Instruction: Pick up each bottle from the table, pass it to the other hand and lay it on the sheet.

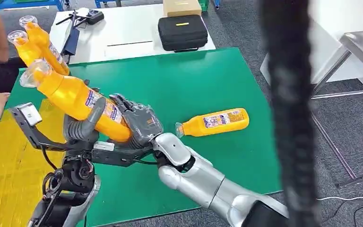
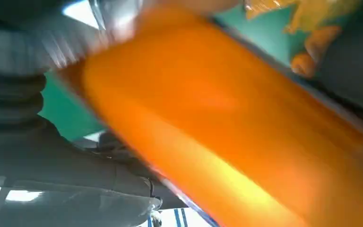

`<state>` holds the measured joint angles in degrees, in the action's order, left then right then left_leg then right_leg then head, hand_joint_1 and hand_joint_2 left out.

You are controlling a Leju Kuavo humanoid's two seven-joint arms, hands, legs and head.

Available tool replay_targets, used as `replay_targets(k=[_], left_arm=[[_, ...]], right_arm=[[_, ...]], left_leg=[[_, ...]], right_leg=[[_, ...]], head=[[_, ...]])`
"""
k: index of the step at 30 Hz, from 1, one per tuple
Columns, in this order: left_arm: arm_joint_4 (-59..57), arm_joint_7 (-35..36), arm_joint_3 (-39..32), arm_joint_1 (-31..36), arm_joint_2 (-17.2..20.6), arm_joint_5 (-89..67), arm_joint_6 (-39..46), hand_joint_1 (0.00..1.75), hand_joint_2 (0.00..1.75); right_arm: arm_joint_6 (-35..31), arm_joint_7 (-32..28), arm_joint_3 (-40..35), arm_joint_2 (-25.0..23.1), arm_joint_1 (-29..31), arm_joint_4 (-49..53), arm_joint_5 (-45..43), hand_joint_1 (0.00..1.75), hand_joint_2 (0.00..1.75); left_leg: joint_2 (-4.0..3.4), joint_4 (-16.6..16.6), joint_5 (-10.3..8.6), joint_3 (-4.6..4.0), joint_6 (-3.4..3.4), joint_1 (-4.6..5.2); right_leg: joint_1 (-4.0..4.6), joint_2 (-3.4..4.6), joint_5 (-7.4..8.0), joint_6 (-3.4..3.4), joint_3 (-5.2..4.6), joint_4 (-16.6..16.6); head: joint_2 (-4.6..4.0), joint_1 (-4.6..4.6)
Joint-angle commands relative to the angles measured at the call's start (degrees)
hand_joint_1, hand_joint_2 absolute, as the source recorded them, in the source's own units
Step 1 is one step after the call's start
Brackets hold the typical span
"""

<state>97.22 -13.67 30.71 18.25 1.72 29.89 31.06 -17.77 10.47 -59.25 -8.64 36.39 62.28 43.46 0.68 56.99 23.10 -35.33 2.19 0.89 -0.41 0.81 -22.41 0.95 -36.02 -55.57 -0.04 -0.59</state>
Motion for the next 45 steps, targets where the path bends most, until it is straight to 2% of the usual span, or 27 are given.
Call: replay_targets(k=[1,2,3,4,5,6,8,9,10,11,12,13,14,16,17,18,20,24,25,26,29,30,31,32,38,42,45], left_arm=[[-3.9,-2.6,-3.3,5.2,7.2,-23.5,5.0,1.75,1.75],[-5.0,-3.1,-5.9,4.4,7.8,-27.3,4.6,1.75,1.75],[-5.3,-3.6,-7.6,3.9,7.0,-27.8,2.9,1.75,1.75],[-6.2,-3.3,-8.5,3.6,7.2,-32.6,3.9,1.75,1.75],[-8.4,-0.6,-9.9,3.0,8.3,-44.1,7.2,1.75,1.75],[-10.0,0.7,-11.5,2.2,8.9,-49.0,7.6,1.75,1.75],[-16.1,5.4,-15.3,0.4,10.6,-64.5,7.6,1.75,1.75],[-19.3,6.8,-16.4,0.0,11.5,-69.4,6.8,1.75,1.75],[-21.9,6.4,-17.5,-0.2,11.6,-71.6,6.7,1.75,1.75],[-25.8,10.0,-18.0,-0.3,12.5,-77.8,4.6,1.75,1.75],[-28.9,10.7,-17.6,-0.2,13.4,-81.0,3.8,1.75,1.75],[-31.8,11.7,-17.2,-0.1,14.1,-84.0,3.3,1.75,1.75],[-36.1,14.0,-15.7,0.4,15.5,-89.3,1.9,1.75,1.75],[-37.6,13.5,-15.6,0.5,15.5,-89.0,3.1,1.75,1.75],[-41.5,15.8,-13.3,1.7,16.6,-91.6,-2.1,1.75,1.75],[-42.2,15.8,-13.0,1.9,16.6,-91.5,-2.3,1.75,1.75],[-47.2,15.9,-9.6,3.7,16.8,-93.6,-7.4,1.75,1.75],[-56.3,15.1,-4.7,7.9,14.8,-92.8,-14.1,1.75,1.75],[-58.0,14.6,-3.6,8.8,14.4,-92.2,-16.2,0.72,1.75],[-58.4,14.5,-3.2,9.1,14.3,-92.0,-16.7,0.0,1.75],[-58.9,11.9,-3.1,9.7,13.3,-88.7,-18.8,0.0,1.75],[-58.9,10.8,-3.4,10.1,12.6,-86.6,-20.0,0.0,1.75],[-58.8,10.8,-3.2,10.3,12.4,-86.6,-20.1,0.0,0.0],[-58.0,9.4,-4.0,10.2,11.9,-83.9,-20.3,0.0,0.0],[-50.3,7.8,-5.3,8.1,12.3,-73.6,-21.8,0.0,0.0],[-48.3,8.5,-4.5,7.8,12.9,-72.7,-22.4,0.0,0.0],[-45.1,7.5,-6.9,6.6,12.2,-66.0,-23.0,0.0,0.0]], right_arm=[[-0.3,-1.5,1.3,6.7,-4.0,-10.1,2.9,0.0,0.0],[-1.3,-3.5,3.6,7.8,-4.8,-10.9,1.9,0.0,0.0],[-1.3,-4.4,4.3,7.9,-4.9,-11.3,2.1,0.0,0.0],[-1.7,-4.2,5.5,8.3,-5.4,-11.2,2.7,0.0,0.0],[-3.8,-3.9,8.4,9.9,-6.9,-9.3,3.3,0.0,0.0],[-4.8,-4.2,10.7,11.3,-8.0,-7.5,3.1,0.0,0.0],[-9.3,-6.2,18.4,15.5,-11.4,1.5,1.7,0.0,0.0],[-10.1,-7.1,21.8,17.4,-12.9,6.6,1.3,0.0,0.0],[-9.0,-7.6,25.0,18.5,-14.4,11.1,0.9,0.0,0.0],[-8.5,-8.8,29.2,19.6,-16.5,17.3,0.5,0.0,0.0],[-7.9,-9.0,31.7,20.3,-17.8,21.3,0.8,0.0,0.0],[-7.2,-9.5,33.5,20.8,-18.6,24.1,0.9,0.0,0.0],[-5.9,-10.5,35.1,21.1,-19.1,26.4,0.0,0.0,0.0],[-5.2,-10.7,35.7,21.0,-19.1,26.8,-0.1,0.0,0.0],[-5.3,-11.2,35.8,21.6,-19.0,26.4,-0.1,0.0,0.0],[-5.4,-11.4,36.0,21.8,-19.1,26.2,0.0,0.0,0.0],[-6.3,-12.0,36.1,23.5,-18.9,25.5,-0.7,0.0,0.0],[-7.1,-12.6,36.8,25.9,-18.6,24.0,-2.2,0.0,0.0],[-6.9,-12.6,36.7,26.2,-18.3,23.4,-2.3,0.0,0.0],[-6.4,-12.4,36.4,26.4,-18.1,23.0,-2.4,0.0,0.0],[-3.4,-10.5,35.8,27.6,-17.8,21.9,-2.6,0.0,0.0],[-0.1,-8.7,35.4,28.8,-18.1,21.4,-2.8,0.0,1.75],[-0.2,-8.7,35.6,29.2,-18.4,21.3,-2.8,0.0,1.75],[4.9,-6.3,35.0,30.2,-18.4,20.3,-3.4,0.0,1.75],[13.0,-4.4,33.2,32.0,-14.7,12.4,-1.0,0.0,1.75],[13.4,-5.3,33.4,32.1,-13.9,10.6,-1.4,0.0,1.75],[15.3,-5.3,31.8,33.1,-12.3,8.3,-0.1,0.0,1.75]], left_leg=[[0.31,0.0,0.2,0.59,-0.28,-0.18],[0.27,0.1,0.36,0.82,-0.41,-0.25],[0.24,-0.1,0.04,0.38,-0.14,-0.07],[0.16,-0.2,0.09,0.49,-0.18,-0.09],[0.13,-0.1,0.21,0.75,-0.29,-0.16],[0.08,-0.1,0.14,0.53,-0.18,-0.09],[0.23,-0.1,0.19,0.7,-0.28,-0.09],[0.24,-0.2,0.04,0.37,-0.14,-0.01],[0.2,-0.2,0.05,0.37,-0.14,0.01],[0.14,-0.1,0.26,0.77,-0.32,-0.1],[0.33,-0.1,0.08,0.36,-0.15,0.04],[0.39,0.0,0.2,0.56,-0.23,-0.03],[0.32,-0.1,0.03,0.2,-0.09,0.12],[0.19,-0.1,0.07,0.23,-0.12,0.1],[0.13,0.0,0.17,0.36,-0.19,0.04],[0.17,-0.1,0.06,0.18,-0.11,0.07],[0.23,0.0,0.17,0.41,-0.23,-0.02],[0.34,0.0,0.06,0.26,-0.13,0.03],[0.4,0.0,0.11,0.38,-0.18,-0.01],[0.39,0.0,0.05,0.24,-0.12,0.03],[0.25,0.0,0.05,0.16,-0.09,0.01],[0.33,0.0,0.11,0.39,-0.15,0.05],[0.35,-0.1,0.0,0.32,-0.07,0.12],[0.36,0.0,0.04,0.4,-0.13,0.09],[0.28,0.0,-0.01,0.4,-0.04,0.08],[0.25,0.1,0.0,0.48,-0.07,0.05],[0.28,0.1,-0.03,0.53,-0.04,0.02]], right_leg=[[0.19,-0.47,-0.28,-0.04,0.76,0.1],[0.26,-0.5,-0.42,-0.06,1.01,0.0],[0.07,-0.25,-0.09,-0.02,0.5,0.2],[0.1,-0.19,-0.11,-0.03,0.6,0.2],[0.16,-0.23,-0.22,-0.04,0.88,0.2],[0.09,-0.18,-0.16,-0.02,0.63,0.2],[0.09,-0.33,-0.25,-0.05,0.83,0.1],[0.01,-0.22,-0.09,-0.01,0.48,0.1],[-0.01,-0.19,-0.1,-0.01,0.46,0.1],[0.11,-0.24,-0.28,-0.04,0.9,0.1],[-0.04,-0.32,-0.17,0.0,0.46,0.0],[0.03,-0.45,-0.3,-0.01,0.72,0.0],[-0.11,-0.28,-0.13,0.01,0.26,0.0],[-0.09,-0.17,-0.12,0.0,0.28,0.0],[-0.02,-0.14,-0.19,-0.03,0.41,0.0],[-0.05,-0.16,-0.1,-0.01,0.23,0.0],[0.03,-0.32,-0.24,-0.04,0.51,0.0],[-0.02,-0.4,-0.16,0.01,0.37,0.0],[0.02,-0.49,-0.22,0.0,0.53,0.0],[-0.01,-0.43,-0.15,0.02,0.37,0.0],[0.01,-0.23,-0.08,0.03,0.27,0.0],[-0.02,-0.34,-0.16,0.05,0.53,0.0],[-0.05,-0.35,-0.06,0.05,0.44,0.1],[-0.01,-0.41,-0.1,0.04,0.56,0.0],[0.0,-0.24,0.03,0.09,0.55,0.1],[0.04,-0.26,0.02,0.12,0.65,0.1],[0.07,-0.36,0.01,0.14,0.74,0.1]], head=[[0.0,0.02],[0.0,0.04],[0.0,0.0],[0.0,0.04],[0.0,-0.02],[0.0,0.0],[0.0,-0.02],[0.0,0.07],[0.0,-0.02],[0.0,0.02],[0.0,0.02],[0.0,0.04],[0.0,0.02],[0.0,0.02],[0.0,-0.02],[0.0,0.0],[0.0,0.04],[0.0,0.0],[0.0,0.0],[0.0,0.0],[0.0,0.02],[0.0,0.0],[0.0,0.04],[0.0,-0.04],[0.0,0.0],[0.0,0.0],[0.0,-0.02]])
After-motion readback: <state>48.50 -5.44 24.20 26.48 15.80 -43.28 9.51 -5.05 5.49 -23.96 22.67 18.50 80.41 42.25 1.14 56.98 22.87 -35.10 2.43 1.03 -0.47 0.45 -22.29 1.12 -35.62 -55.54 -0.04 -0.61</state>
